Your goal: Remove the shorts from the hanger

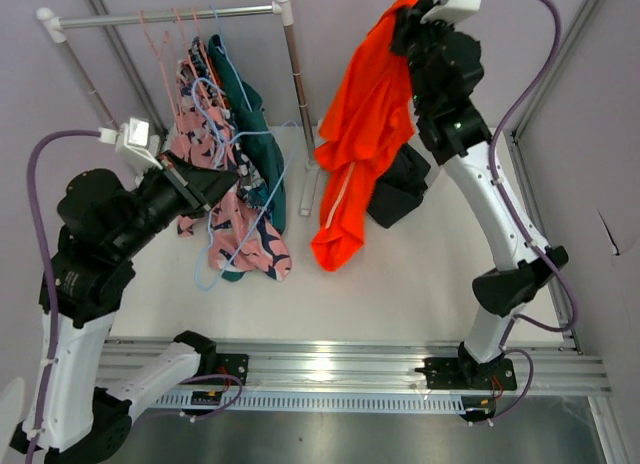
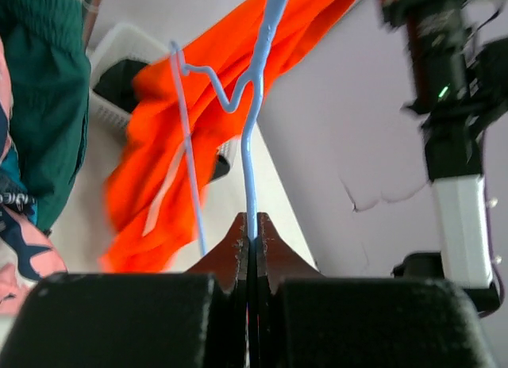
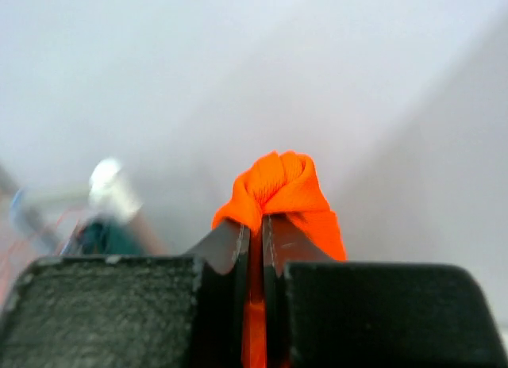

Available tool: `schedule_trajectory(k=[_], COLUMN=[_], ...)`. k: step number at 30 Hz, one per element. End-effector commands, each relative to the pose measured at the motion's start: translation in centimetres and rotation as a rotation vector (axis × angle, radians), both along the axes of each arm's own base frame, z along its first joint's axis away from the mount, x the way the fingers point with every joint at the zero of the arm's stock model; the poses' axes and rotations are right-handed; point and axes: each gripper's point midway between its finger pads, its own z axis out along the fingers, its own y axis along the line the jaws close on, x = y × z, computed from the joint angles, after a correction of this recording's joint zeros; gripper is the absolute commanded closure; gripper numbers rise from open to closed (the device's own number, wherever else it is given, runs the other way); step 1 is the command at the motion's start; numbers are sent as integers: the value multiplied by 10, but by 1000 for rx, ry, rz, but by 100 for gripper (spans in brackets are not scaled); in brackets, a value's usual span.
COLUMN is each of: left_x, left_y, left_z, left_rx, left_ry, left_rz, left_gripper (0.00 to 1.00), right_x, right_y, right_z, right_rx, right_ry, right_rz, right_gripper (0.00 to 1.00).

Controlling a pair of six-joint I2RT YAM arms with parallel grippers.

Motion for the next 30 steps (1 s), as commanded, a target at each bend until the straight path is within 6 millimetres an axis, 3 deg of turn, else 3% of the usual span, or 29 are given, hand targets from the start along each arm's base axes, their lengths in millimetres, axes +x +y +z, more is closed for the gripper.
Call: schedule_trajectory(k=[1,3,6,7,10,11,13,14,15,16,17,19,20,21,23,25,26,27,28,30], left_x=[11,14,20,22,31,35,45,50,57,60,67,80,85,92,110,132,137,146,158,168], left_y=[-16,-18,-21,-21,-24,-24,-28,-31,-34,-34,-33,-33,-33,-29,-30,-34,-33,-32,-36,-36], left_z=[-26,-30,-36,-37,-42,-43,-46,-45,-46,-39,-41,-30,-29,-22,-19,-22,-13,-15,-15,-5], left_rx=[26,27,30,31,43,47,50,47,51,50,68,82,99,107,138,173,174,183,196,199], left_ry=[47,51,55,53,59,58,67,61,68,53,60,44,39,28,28,40,27,34,42,28], left_rz=[-64,-70,-72,-70,-64,-60,-60,-59,-61,-55,-34,-11,-1,31,60,81,93,113,119,136], left_gripper=[100,100,100,100,100,100,100,100,100,100,100,100,100,100,100,100,100,100,100,100], right_x=[28,56,77,90,107,115,120,115,120,117,107,94,80,73,60,48,42,36,23,2], right_y=[-34,-47,-48,-51,-54,-53,-48,-43,-39,-37,-34,-32,-29,-30,-37,-35,-29,-24,-16,-3], right_z=[37,21,-1,-22,-47,-67,-90,-90,-131,-145,-173,-199,-193,-238,-264,-313,-325,-334,-356,-364], right_rx=[8,-4,-18,-37,-43,-51,-40,-36,-42,-38,-37,-8,13,-3,48,62,61,59,45,25], right_ry=[-122,-89,-61,-30,4,40,80,62,137,155,189,226,201,283,365,518,560,587,634,640], right_rz=[-55,-79,-63,-71,-59,-51,-26,2,12,19,33,45,58,53,23,60,100,135,175,222], right_gripper=[100,100,100,100,100,100,100,100,100,100,100,100,100,100,96,67,47,41,37,30])
